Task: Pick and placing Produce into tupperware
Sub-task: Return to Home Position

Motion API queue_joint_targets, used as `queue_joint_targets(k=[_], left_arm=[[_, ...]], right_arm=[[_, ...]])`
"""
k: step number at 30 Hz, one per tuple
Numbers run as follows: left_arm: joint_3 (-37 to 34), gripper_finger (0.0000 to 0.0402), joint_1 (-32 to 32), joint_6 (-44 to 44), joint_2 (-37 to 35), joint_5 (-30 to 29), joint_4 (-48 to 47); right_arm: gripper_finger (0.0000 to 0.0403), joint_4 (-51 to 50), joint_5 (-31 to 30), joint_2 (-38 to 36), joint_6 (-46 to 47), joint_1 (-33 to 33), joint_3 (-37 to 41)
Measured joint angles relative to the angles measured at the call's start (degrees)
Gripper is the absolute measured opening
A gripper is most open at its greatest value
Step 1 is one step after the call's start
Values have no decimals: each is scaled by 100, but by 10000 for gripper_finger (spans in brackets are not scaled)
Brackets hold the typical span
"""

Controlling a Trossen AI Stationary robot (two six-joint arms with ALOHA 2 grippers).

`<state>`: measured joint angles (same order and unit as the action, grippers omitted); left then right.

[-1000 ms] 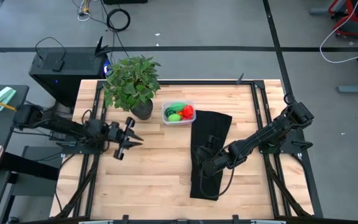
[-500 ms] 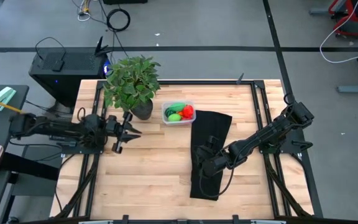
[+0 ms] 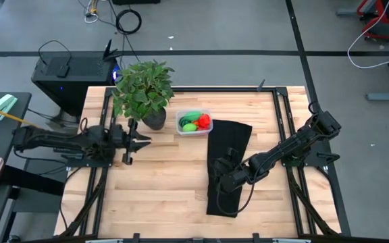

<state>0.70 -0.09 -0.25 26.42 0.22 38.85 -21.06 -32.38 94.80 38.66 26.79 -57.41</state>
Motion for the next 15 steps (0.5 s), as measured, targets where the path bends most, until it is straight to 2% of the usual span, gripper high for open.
queue_joint_targets(k=[5, 7, 10, 15], left_arm=[[775, 74, -281, 101, -338, -71, -2115], [1063, 74, -383, 218, -390, -202, -2591], [1286, 73, -516, 521, -517, -339, -2705], [1132, 72, -569, 698, -964, -705, -2478]], right_arm=[[295, -2, -8, 0, -6, -2, 0], [295, 0, -24, 0, -9, 0, 0], [295, 4, -57, 0, -19, -2, 0], [295, 22, -105, 0, -1, 4, 0]])
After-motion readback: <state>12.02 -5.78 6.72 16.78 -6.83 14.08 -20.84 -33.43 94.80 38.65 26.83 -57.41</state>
